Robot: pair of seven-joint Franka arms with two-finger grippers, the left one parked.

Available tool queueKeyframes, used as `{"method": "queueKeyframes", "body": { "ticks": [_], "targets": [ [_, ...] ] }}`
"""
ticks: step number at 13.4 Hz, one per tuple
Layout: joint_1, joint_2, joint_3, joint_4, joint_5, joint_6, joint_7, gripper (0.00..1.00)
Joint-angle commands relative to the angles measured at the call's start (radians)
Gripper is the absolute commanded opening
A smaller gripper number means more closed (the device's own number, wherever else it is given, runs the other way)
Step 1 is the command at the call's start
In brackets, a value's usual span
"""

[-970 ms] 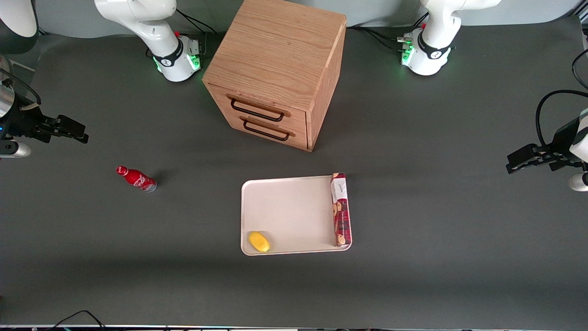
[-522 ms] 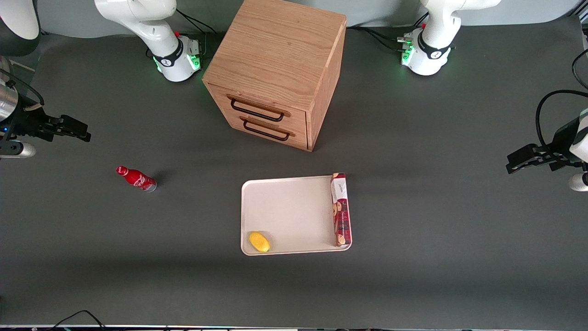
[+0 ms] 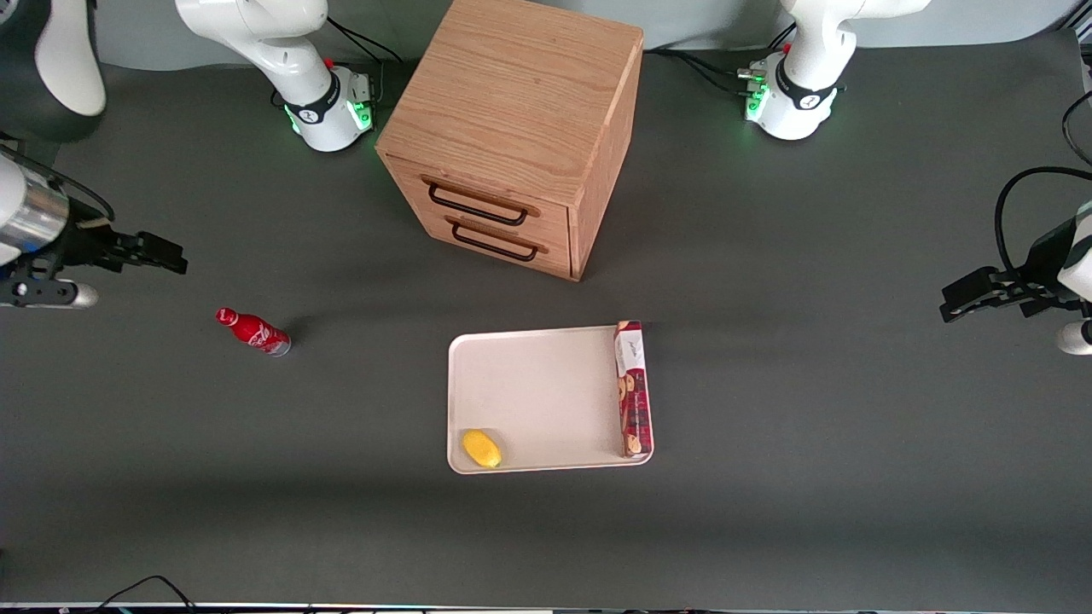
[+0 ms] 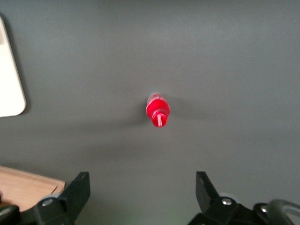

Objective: Place coke bottle on tray
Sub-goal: 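Move the open right gripper to the red Coca-Cola bottle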

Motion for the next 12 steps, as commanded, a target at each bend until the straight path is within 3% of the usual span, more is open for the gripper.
{"method": "queueKeyframes", "body": {
  "ticks": [1, 2, 8, 12],
  "targets": [
    [-0.002, -0.053, -0.056, -0.255, 0.063, 0.271, -0.093, 1.00],
    [-0.002, -0.042, -0.062, -0.308, 0.097, 0.358, -0.132, 1.00],
    [-0.004, -0.022, -0.064, -0.485, 0.102, 0.632, -0.137, 1.00],
    [-0.004, 0.007, -0.064, -0.478, 0.103, 0.658, -0.142, 1.00]
  ]
}}
